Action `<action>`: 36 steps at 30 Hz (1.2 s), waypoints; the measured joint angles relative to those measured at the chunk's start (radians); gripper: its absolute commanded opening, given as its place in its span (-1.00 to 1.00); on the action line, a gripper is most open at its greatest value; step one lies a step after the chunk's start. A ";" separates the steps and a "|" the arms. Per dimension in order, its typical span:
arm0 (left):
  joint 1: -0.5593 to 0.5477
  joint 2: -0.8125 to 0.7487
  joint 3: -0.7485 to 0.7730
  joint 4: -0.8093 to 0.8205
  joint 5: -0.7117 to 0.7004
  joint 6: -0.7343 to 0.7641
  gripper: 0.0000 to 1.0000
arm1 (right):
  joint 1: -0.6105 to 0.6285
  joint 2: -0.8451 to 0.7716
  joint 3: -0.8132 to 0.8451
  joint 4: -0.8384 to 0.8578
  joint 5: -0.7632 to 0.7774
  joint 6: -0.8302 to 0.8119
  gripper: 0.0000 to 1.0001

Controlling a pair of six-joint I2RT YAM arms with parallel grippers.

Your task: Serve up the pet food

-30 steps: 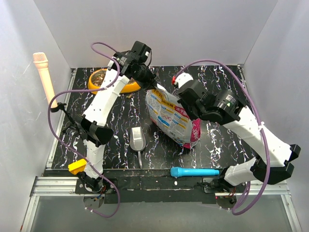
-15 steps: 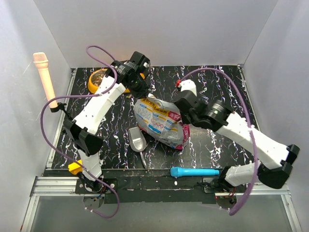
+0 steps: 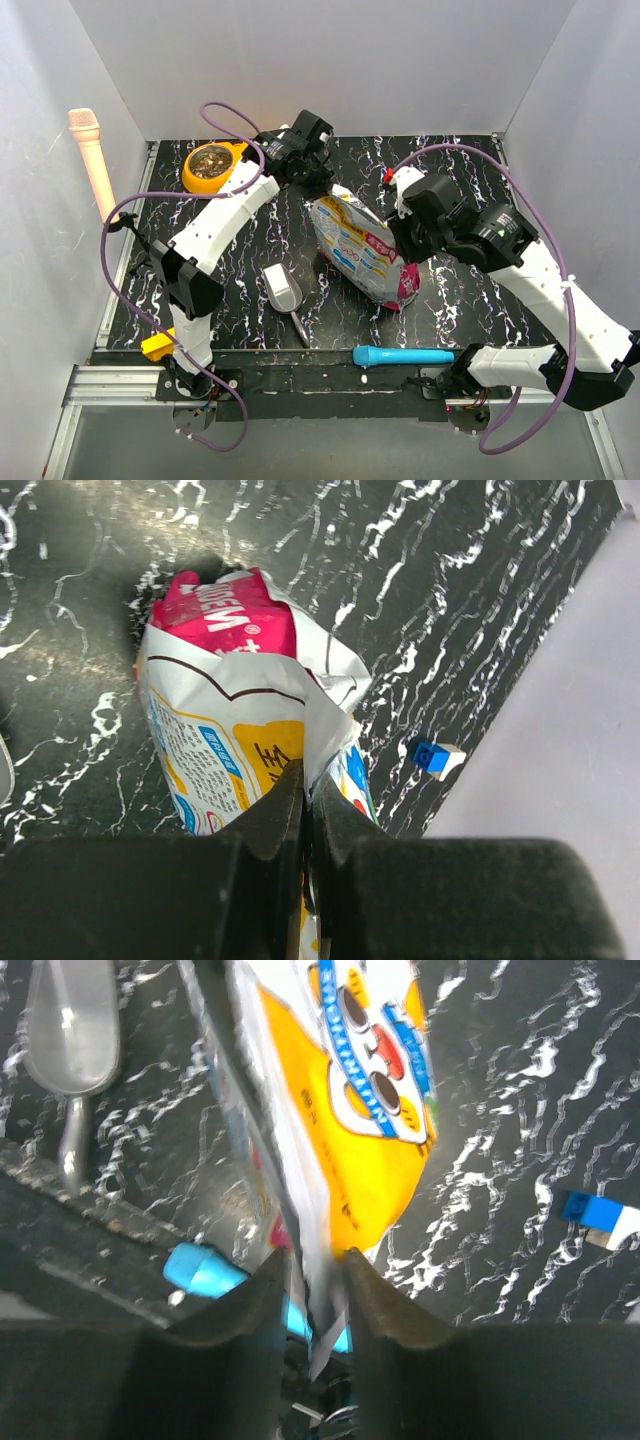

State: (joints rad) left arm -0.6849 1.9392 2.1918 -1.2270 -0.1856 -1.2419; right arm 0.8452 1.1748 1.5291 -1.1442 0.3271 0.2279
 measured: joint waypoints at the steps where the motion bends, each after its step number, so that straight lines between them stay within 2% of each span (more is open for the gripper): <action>1: 0.008 -0.011 -0.023 0.000 -0.002 -0.011 -1.00 | 0.000 0.011 0.026 -0.027 -0.035 -0.020 0.22; 3: 0.029 -0.032 -0.067 0.006 0.002 -0.033 -1.00 | 0.002 0.043 0.089 -0.069 -0.088 -0.051 0.41; 7: 0.051 -0.090 -0.158 0.021 0.006 -0.070 -1.00 | 0.011 0.172 0.263 -0.102 -0.138 -0.094 0.53; 10: 0.055 -0.096 -0.160 0.014 0.006 -0.072 -1.00 | 0.028 0.249 0.315 -0.072 -0.179 -0.109 0.53; 17: 0.059 -0.095 -0.150 0.000 0.018 -0.079 -1.00 | 0.055 0.370 0.315 0.005 -0.229 -0.125 0.58; 21: 0.059 -0.095 -0.144 -0.008 0.021 -0.079 -1.00 | 0.099 0.385 0.301 0.091 -0.095 -0.125 0.39; 24: 0.059 -0.094 -0.137 -0.025 0.021 -0.081 -1.00 | 0.139 0.399 0.297 0.130 0.044 -0.125 -0.12; 25: 0.059 -0.094 -0.136 -0.028 0.021 -0.083 -1.00 | 0.153 0.410 0.296 0.139 0.093 -0.123 -0.21; 26: 0.059 -0.094 -0.135 -0.030 0.021 -0.084 -1.00 | 0.160 0.417 0.293 0.143 0.123 -0.126 -0.22; 30: 0.058 -0.093 -0.116 -0.058 0.010 -0.077 -1.00 | 0.169 0.418 0.213 0.183 0.227 -0.137 0.19; 32: 0.058 -0.093 -0.108 -0.065 0.000 -0.070 -1.00 | 0.169 0.389 0.141 0.226 0.214 -0.161 0.15; 34: 0.059 -0.093 -0.099 -0.071 -0.007 -0.066 -1.00 | 0.167 0.355 0.087 0.241 0.172 -0.186 -0.07; 35: 0.059 -0.093 -0.093 -0.075 -0.010 -0.063 -1.00 | 0.166 0.344 0.076 0.247 0.159 -0.192 -0.30; 36: 0.058 -0.092 -0.087 -0.081 -0.010 -0.060 -1.00 | 0.165 0.338 0.075 0.249 0.156 -0.194 -0.69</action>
State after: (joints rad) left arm -0.6266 1.8469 2.1052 -1.3079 -0.1959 -1.3014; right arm 1.0100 1.5127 1.6039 -0.8948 0.4835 0.0341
